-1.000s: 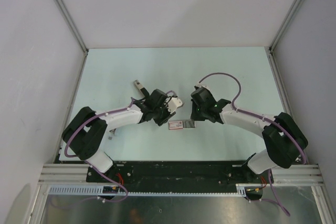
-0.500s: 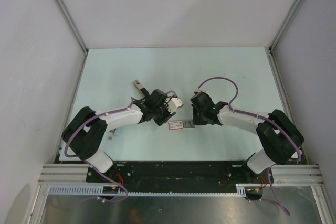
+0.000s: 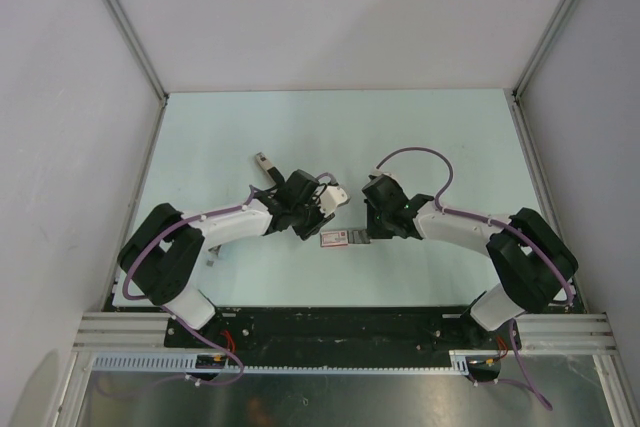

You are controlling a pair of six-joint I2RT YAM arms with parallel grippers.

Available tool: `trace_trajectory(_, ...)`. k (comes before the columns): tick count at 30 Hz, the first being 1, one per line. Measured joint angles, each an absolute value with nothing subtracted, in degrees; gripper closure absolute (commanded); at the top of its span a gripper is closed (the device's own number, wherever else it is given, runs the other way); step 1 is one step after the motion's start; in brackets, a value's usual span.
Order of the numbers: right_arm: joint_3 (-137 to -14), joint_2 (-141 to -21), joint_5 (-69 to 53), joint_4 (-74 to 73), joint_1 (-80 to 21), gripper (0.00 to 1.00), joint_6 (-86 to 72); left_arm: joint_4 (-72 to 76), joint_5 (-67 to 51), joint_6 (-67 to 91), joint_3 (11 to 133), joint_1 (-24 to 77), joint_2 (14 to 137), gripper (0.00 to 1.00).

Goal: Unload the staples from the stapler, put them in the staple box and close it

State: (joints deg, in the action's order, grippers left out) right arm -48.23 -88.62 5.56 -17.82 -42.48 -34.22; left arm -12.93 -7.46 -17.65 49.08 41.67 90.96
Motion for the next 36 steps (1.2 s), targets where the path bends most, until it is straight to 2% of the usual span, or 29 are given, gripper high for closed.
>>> trace_trajectory(14,-47.7,-86.37,6.83,-18.61,-42.06,0.77,-33.5,-12.93,-7.49,-18.06,49.08,41.67,90.96,0.64)
trace_trajectory(31,-47.7,-88.62,4.19,-16.71,-42.3,0.78,-32.05,-12.93,-7.49,-18.11,49.08,41.67,90.96,0.64)
trace_trajectory(36,-47.88,-89.65,4.19,-16.6,-42.48,0.83,-31.24,-12.93,-7.49,-18.17,49.08,41.67,90.96,0.64)
